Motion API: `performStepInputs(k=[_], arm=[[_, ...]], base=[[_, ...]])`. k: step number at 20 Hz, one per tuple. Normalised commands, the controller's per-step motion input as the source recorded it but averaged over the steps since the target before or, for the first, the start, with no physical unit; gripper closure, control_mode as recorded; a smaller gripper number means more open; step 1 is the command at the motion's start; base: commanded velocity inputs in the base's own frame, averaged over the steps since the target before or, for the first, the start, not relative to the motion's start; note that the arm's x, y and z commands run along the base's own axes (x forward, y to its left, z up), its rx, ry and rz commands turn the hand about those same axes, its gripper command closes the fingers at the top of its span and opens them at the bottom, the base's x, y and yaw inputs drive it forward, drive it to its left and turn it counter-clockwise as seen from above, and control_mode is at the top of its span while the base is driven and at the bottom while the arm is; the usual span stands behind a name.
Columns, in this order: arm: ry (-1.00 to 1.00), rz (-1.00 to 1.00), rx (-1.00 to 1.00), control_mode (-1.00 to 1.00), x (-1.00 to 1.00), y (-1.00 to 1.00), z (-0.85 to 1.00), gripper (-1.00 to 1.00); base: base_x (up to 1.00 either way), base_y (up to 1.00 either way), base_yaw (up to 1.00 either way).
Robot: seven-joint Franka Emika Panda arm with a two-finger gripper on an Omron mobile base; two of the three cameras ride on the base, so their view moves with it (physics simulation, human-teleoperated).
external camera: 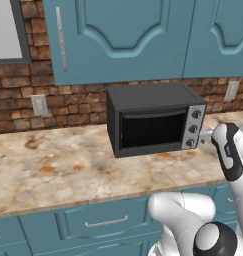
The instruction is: Pick up the bagel from the plate, place it on the toaster oven rack, close the door, and set the timer.
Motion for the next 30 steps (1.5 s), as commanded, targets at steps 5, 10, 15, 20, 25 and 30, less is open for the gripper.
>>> performStepInputs(k=[5, 10, 15, 20, 25, 30], arm=[[0.05, 0.25, -0.09, -1.00, 0.28, -0.20, 0.00, -1.00], [0.09, 0.15, -0.12, -1.00, 0.38, 0.00, 0.00, -1.00], [0.03, 0.03, -0.08, -1.00, 0.10, 0.00, -0.13, -1.00], [0.00, 0.00, -0.05, -1.00, 0.00, 0.00, -0.32, -1.00], [0.00, 0.00, -0.03, -1.00, 0.03, 0.01, -0.34, -1.00], [-0.01, 0.00, -0.01, -1.00, 0.16, 0.05, -0.17, -1.00]], base=[[0.00, 0.00, 0.00], [0.00, 0.00, 0.00], [0.00, 0.00, 0.00], [0.00, 0.00, 0.00], [0.00, 0.00, 0.00], [0.00, 0.00, 0.00]])
